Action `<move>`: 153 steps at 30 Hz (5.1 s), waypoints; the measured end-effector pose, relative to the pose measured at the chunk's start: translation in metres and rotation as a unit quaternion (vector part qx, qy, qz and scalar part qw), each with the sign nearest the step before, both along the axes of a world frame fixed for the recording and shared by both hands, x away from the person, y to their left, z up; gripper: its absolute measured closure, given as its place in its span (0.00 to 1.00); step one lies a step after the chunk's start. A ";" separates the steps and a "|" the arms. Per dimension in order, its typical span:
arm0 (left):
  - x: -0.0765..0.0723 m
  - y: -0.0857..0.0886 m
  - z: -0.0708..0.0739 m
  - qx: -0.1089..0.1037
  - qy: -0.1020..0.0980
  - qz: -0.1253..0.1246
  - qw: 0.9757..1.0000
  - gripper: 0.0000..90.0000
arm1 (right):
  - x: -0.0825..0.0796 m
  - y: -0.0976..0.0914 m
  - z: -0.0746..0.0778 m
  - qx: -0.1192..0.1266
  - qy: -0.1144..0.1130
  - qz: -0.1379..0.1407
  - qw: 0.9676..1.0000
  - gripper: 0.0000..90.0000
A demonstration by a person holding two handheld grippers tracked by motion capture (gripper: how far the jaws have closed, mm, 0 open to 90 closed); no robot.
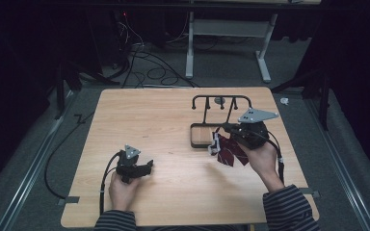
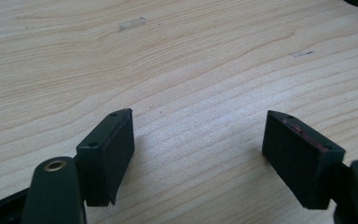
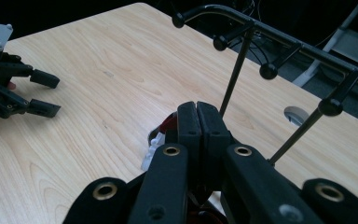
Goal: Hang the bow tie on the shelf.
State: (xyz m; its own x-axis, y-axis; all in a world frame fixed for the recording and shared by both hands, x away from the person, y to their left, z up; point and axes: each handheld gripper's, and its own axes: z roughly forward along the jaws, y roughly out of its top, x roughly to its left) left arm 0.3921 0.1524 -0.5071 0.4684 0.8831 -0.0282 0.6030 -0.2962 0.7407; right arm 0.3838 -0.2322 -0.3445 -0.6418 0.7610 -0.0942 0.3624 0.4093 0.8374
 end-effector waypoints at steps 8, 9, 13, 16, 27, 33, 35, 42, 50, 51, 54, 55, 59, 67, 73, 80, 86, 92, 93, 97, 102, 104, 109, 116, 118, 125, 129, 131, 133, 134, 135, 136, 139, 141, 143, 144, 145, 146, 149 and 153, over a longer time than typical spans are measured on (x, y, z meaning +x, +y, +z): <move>0.000 0.000 0.000 0.000 0.000 0.000 1.000 0.29 | 0.005 0.005 0.009 -0.007 -0.007 0.005 1.000 1.00; 0.000 0.000 0.000 0.000 0.000 0.000 1.000 0.29 | 0.005 0.005 0.010 -0.007 -0.006 0.006 1.000 1.00; 0.000 0.000 0.000 0.000 0.000 0.000 1.000 0.29 | 0.008 0.004 0.014 -0.006 -0.009 0.005 1.000 1.00; 0.000 0.000 0.000 0.001 -0.001 0.000 1.000 0.29 | 0.011 0.003 0.018 -0.003 -0.009 0.004 1.000 1.00; 0.000 0.000 0.000 0.001 -0.001 0.000 1.000 0.29 | 0.021 -0.001 0.027 0.003 -0.012 -0.008 1.000 1.00; 0.000 0.000 0.000 0.001 -0.001 0.000 1.000 0.29 | 0.027 -0.002 0.028 0.006 -0.009 -0.013 1.000 1.00; 0.000 0.000 0.000 0.001 0.000 0.000 1.000 0.29 | 0.029 -0.002 0.028 0.004 -0.010 -0.014 1.000 1.00; 0.000 0.000 0.000 0.001 0.000 0.000 1.000 0.29 | 0.035 0.000 0.028 0.005 -0.010 -0.016 1.000 1.00; 0.000 0.000 0.000 0.001 -0.001 0.000 1.000 0.29 | 0.044 -0.001 0.026 0.008 -0.007 -0.029 1.000 1.00; 0.000 0.000 0.000 0.001 -0.001 0.000 1.000 0.28 | 0.044 -0.001 0.025 0.008 -0.007 -0.029 1.000 1.00; 0.000 0.000 0.000 0.001 -0.001 0.000 1.000 0.29 | 0.046 -0.001 0.025 0.010 -0.008 -0.030 0.999 1.00; 0.000 0.000 0.000 0.001 0.000 0.000 1.000 0.29 | 0.047 -0.001 0.025 0.010 -0.008 -0.032 0.999 1.00; 0.000 0.000 0.000 0.001 -0.001 0.000 1.000 0.29 | 0.049 0.000 0.024 0.018 -0.006 -0.033 0.999 1.00; 0.000 0.000 0.000 0.000 0.000 0.000 1.000 0.29 | 0.056 0.003 0.020 0.019 -0.002 -0.039 0.999 1.00; 0.000 0.000 0.000 0.000 0.000 0.000 1.000 0.28 | 0.060 0.001 0.021 0.022 -0.001 -0.049 0.999 1.00; 0.000 0.000 0.000 0.000 0.000 0.000 1.000 0.28 | 0.066 0.000 0.021 0.022 -0.001 -0.056 0.998 1.00; 0.000 0.000 0.000 0.000 0.000 0.000 1.000 0.29 | 0.074 -0.001 0.017 0.023 0.007 -0.065 0.998 1.00; 0.000 0.000 0.000 -0.001 0.000 0.000 1.000 0.28 | 0.079 -0.005 0.014 0.023 0.012 -0.076 0.997 1.00; 0.000 0.000 0.000 -0.001 0.000 0.000 1.000 0.28 | 0.080 -0.005 0.014 0.025 0.014 -0.081 0.996 1.00; 0.000 0.000 0.000 -0.001 0.000 0.000 1.000 0.29 | 0.081 -0.007 0.012 0.024 0.016 -0.087 0.996 1.00; 0.000 0.000 0.000 -0.001 0.000 -0.001 1.000 0.28 | 0.081 -0.006 0.012 0.020 0.016 -0.088 0.996 0.99; 0.000 0.000 0.000 -0.002 0.000 -0.001 1.000 0.29 | 0.081 -0.007 0.012 0.023 0.016 -0.086 0.996 0.97; 0.000 0.000 0.000 -0.003 0.000 0.000 1.000 0.28 | 0.081 -0.007 0.012 0.021 0.016 -0.087 0.996 0.97; 0.000 0.001 0.000 -0.002 0.001 -0.001 1.000 0.28 | 0.079 -0.007 0.012 0.020 0.016 -0.084 0.996 0.97; 0.000 0.001 0.000 -0.003 0.000 -0.001 1.000 0.28 | 0.078 -0.008 0.012 0.019 0.015 -0.082 0.996 0.96; 0.000 0.000 0.000 -0.002 0.000 0.000 1.000 0.28 | 0.072 -0.010 0.010 0.023 0.011 -0.083 0.996 0.92; 0.000 0.000 0.000 -0.002 0.000 0.000 1.000 0.28 | 0.069 -0.014 0.010 0.023 0.010 -0.082 0.996 0.90; 0.000 0.000 0.000 -0.001 0.000 0.000 1.000 0.29 | 0.066 -0.016 0.009 0.028 0.014 -0.083 0.996 0.90; 0.000 0.000 0.000 -0.001 0.000 0.000 1.000 0.29 | 0.063 -0.017 0.009 0.029 0.015 -0.081 0.996 0.90; 0.000 0.000 0.000 -0.001 0.000 0.000 1.000 0.28 | 0.063 -0.018 0.009 0.029 0.014 -0.080 0.996 0.90; 0.000 0.000 0.000 0.000 0.000 0.000 1.000 0.28 | 0.061 -0.018 0.009 0.030 0.015 -0.080 0.996 0.90; 0.000 0.000 0.000 0.000 0.000 0.000 1.000 0.28 | 0.060 -0.019 0.009 0.031 0.014 -0.078 0.996 0.90; 0.000 0.000 0.000 0.000 0.000 0.000 1.000 0.29 | 0.058 -0.020 0.008 0.031 0.014 -0.077 0.996 0.89; 0.000 0.000 0.000 0.000 0.000 0.000 1.000 0.28 | 0.056 -0.020 0.007 0.033 0.018 -0.077 0.996 0.88; 0.000 0.000 0.000 0.000 0.000 -0.001 1.000 0.29 | 0.055 -0.022 0.006 0.035 0.016 -0.075 0.996 0.87; 0.000 0.000 0.000 0.000 0.000 -0.001 1.000 0.28 | 0.054 -0.022 0.005 0.038 0.020 -0.076 0.996 0.87; 0.000 0.000 0.000 0.000 0.000 -0.001 1.000 0.28 | 0.054 -0.022 0.004 0.036 0.017 -0.074 0.996 0.87; 0.000 0.000 0.000 0.000 0.000 -0.001 1.000 0.28 | 0.052 -0.023 0.004 0.037 0.019 -0.075 0.996 0.86; 0.000 0.000 0.000 0.000 0.000 -0.001 1.000 0.29 | 0.050 -0.023 0.004 0.039 0.021 -0.071 0.997 0.85; 0.000 0.000 0.000 0.000 0.000 -0.001 1.000 0.29 | 0.046 -0.024 0.007 0.042 0.018 -0.068 0.997 0.84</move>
State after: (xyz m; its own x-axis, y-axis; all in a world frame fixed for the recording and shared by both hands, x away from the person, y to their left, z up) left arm 0.3919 0.1525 -0.5071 0.4696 0.8824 -0.0285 0.6028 -0.2968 0.7407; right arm 0.4301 -0.2561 -0.3377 -0.5348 0.8450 -0.0052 0.4404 0.2840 0.8517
